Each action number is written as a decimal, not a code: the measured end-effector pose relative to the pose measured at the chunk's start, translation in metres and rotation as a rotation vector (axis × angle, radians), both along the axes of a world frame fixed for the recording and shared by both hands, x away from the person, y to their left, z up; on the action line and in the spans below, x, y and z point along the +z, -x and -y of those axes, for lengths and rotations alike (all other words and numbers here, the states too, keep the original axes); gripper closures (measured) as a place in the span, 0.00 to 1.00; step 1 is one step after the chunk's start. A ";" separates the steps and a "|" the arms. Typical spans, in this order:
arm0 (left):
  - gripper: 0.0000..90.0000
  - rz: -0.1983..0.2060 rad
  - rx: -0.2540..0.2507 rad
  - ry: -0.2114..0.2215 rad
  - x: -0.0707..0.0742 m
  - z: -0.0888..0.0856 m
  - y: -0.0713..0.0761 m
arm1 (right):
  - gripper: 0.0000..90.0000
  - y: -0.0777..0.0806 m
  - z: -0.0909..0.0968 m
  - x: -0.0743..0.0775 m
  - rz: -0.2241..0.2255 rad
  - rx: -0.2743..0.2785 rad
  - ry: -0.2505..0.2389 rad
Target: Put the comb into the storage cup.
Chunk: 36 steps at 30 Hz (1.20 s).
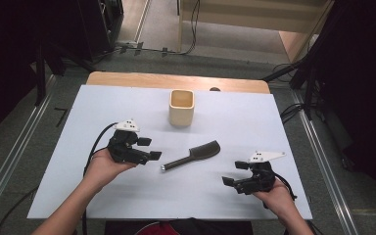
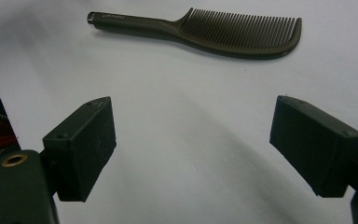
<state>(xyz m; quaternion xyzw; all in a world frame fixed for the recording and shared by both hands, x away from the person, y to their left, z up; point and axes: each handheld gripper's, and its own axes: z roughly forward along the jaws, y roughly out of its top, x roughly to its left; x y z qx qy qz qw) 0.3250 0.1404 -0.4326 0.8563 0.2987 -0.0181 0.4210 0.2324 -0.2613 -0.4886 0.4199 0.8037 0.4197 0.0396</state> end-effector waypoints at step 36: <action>0.35 0.014 -0.040 -0.008 -0.016 0.041 -0.006 | 0.14 0.004 0.000 0.001 0.006 0.003 -0.010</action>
